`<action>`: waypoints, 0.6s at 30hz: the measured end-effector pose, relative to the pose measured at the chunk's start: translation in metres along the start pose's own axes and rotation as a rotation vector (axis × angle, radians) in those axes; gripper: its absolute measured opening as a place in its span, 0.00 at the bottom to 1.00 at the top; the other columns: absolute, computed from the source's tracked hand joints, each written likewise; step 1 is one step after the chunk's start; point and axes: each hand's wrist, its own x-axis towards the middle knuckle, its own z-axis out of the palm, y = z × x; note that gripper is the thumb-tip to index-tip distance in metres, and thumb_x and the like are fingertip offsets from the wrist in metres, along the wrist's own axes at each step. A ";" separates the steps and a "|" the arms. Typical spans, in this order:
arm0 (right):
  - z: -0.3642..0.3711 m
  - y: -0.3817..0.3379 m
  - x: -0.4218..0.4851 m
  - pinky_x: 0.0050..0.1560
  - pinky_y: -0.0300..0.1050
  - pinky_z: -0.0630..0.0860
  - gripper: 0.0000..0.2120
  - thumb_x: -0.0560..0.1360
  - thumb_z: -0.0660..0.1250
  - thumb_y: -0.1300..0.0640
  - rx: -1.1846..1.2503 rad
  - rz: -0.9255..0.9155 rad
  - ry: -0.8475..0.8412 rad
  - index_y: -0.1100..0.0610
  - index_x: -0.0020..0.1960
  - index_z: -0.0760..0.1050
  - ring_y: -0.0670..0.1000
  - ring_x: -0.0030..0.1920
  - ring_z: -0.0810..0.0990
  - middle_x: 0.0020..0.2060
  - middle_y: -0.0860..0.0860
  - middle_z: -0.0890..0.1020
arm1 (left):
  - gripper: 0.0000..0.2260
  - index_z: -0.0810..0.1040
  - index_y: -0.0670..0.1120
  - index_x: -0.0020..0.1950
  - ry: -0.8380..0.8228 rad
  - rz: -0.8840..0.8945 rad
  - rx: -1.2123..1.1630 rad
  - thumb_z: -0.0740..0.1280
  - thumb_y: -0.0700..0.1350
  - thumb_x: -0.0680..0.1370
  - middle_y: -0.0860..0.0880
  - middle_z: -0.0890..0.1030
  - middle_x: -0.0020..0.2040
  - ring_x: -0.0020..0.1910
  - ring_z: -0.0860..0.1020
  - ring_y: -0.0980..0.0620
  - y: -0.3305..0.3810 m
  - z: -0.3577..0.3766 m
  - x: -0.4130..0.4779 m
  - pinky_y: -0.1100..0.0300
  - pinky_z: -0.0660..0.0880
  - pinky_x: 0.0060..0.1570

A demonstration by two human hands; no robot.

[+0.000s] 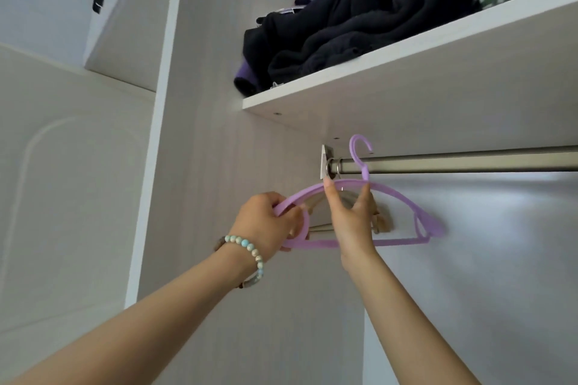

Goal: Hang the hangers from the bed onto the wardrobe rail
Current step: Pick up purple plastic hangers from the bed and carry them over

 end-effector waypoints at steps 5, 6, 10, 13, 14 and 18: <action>-0.009 0.005 0.025 0.70 0.54 0.59 0.41 0.72 0.64 0.36 0.050 0.099 -0.113 0.42 0.77 0.45 0.54 0.75 0.56 0.77 0.48 0.54 | 0.09 0.79 0.42 0.51 0.018 0.110 0.091 0.60 0.43 0.79 0.41 0.82 0.39 0.33 0.81 0.43 0.011 0.017 0.012 0.55 0.80 0.33; -0.010 0.007 0.029 0.70 0.54 0.59 0.41 0.72 0.64 0.36 0.059 0.108 -0.123 0.42 0.77 0.45 0.54 0.75 0.56 0.77 0.48 0.54 | 0.10 0.78 0.42 0.52 0.015 0.104 0.096 0.59 0.42 0.79 0.41 0.81 0.38 0.33 0.81 0.42 0.013 0.020 0.015 0.57 0.78 0.30; -0.011 0.013 0.044 0.70 0.56 0.59 0.43 0.71 0.64 0.34 0.017 0.118 -0.144 0.42 0.77 0.45 0.55 0.75 0.55 0.77 0.49 0.53 | 0.11 0.77 0.40 0.53 -0.019 0.070 0.113 0.56 0.41 0.80 0.37 0.81 0.42 0.33 0.81 0.40 0.011 0.029 0.027 0.66 0.70 0.20; -0.012 0.020 0.052 0.70 0.56 0.60 0.43 0.71 0.64 0.35 -0.023 0.136 -0.169 0.43 0.77 0.45 0.55 0.75 0.56 0.77 0.50 0.54 | 0.12 0.77 0.41 0.55 -0.031 0.053 0.172 0.56 0.43 0.80 0.41 0.79 0.42 0.33 0.78 0.45 0.005 0.035 0.032 0.67 0.69 0.22; -0.012 0.024 0.053 0.70 0.57 0.60 0.43 0.71 0.64 0.35 -0.029 0.149 -0.179 0.43 0.77 0.44 0.56 0.75 0.56 0.77 0.50 0.54 | 0.12 0.77 0.43 0.56 -0.038 0.061 0.212 0.56 0.43 0.80 0.43 0.79 0.42 0.34 0.77 0.47 0.001 0.038 0.033 0.66 0.71 0.26; -0.013 0.038 0.051 0.71 0.59 0.59 0.46 0.68 0.65 0.33 -0.049 0.171 -0.218 0.42 0.77 0.44 0.55 0.76 0.55 0.77 0.49 0.51 | 0.16 0.74 0.50 0.65 -0.105 0.102 0.400 0.55 0.43 0.81 0.45 0.78 0.57 0.60 0.72 0.45 -0.012 0.042 0.029 0.59 0.67 0.62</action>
